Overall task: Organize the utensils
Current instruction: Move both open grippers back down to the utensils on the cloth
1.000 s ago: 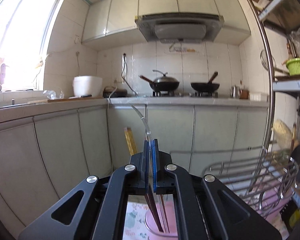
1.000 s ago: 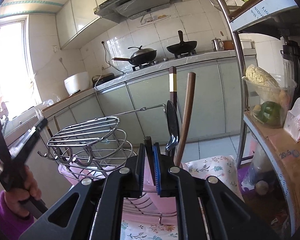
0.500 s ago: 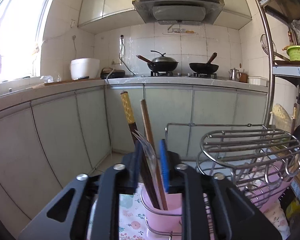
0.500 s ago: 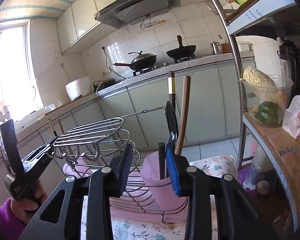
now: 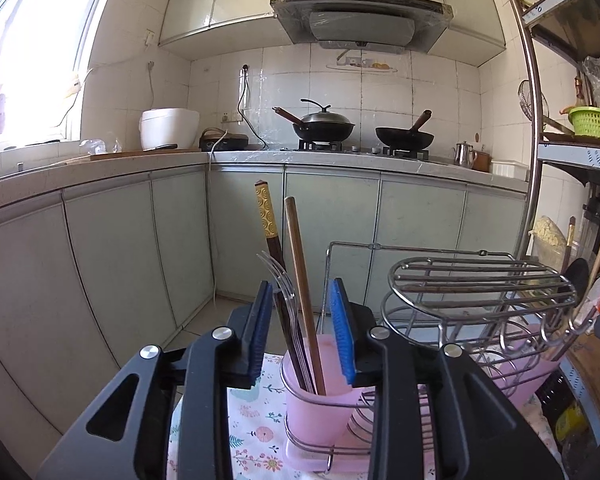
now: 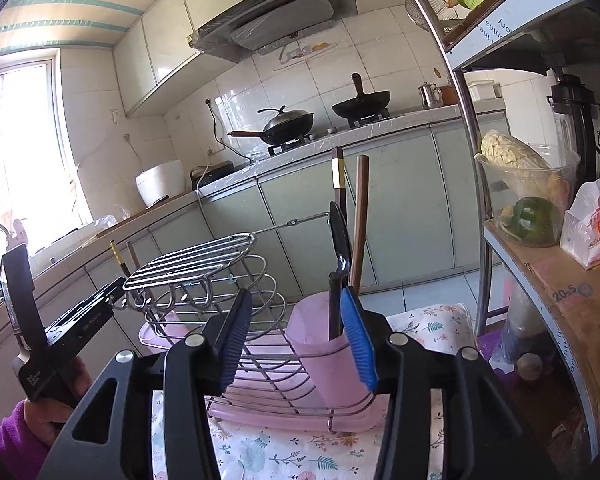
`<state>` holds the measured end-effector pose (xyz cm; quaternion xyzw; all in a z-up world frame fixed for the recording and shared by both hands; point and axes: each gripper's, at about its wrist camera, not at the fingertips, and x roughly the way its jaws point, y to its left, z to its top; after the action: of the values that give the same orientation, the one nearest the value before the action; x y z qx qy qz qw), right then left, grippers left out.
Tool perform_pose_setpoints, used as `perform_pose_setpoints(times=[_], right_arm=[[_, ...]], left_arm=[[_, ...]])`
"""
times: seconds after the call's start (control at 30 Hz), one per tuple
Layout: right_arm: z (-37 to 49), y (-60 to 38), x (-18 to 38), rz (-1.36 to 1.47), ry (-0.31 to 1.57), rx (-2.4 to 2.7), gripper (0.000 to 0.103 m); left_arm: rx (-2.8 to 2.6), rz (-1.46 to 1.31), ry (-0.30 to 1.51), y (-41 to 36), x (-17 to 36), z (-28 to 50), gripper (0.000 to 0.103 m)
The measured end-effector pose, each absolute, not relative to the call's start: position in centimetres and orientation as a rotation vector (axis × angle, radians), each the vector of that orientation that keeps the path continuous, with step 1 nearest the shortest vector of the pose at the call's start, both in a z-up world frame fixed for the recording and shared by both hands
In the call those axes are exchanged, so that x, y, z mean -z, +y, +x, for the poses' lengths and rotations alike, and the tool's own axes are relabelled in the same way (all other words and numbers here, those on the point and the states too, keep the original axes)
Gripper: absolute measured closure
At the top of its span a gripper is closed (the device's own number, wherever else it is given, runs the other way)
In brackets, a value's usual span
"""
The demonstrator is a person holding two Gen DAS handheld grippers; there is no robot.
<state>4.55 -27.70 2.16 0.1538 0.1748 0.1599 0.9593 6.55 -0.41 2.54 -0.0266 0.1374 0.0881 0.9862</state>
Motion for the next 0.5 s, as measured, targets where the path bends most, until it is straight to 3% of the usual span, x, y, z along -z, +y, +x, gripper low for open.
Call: perform_pose_setpoints(times=[0.5], right_arm=[[2.8,-28.0,-0.8,0.333,0.422,-0.326,0.057]], left_arm=[[-0.138,-0.078,0.313,-0.1,-2.1,3.8,0.073]])
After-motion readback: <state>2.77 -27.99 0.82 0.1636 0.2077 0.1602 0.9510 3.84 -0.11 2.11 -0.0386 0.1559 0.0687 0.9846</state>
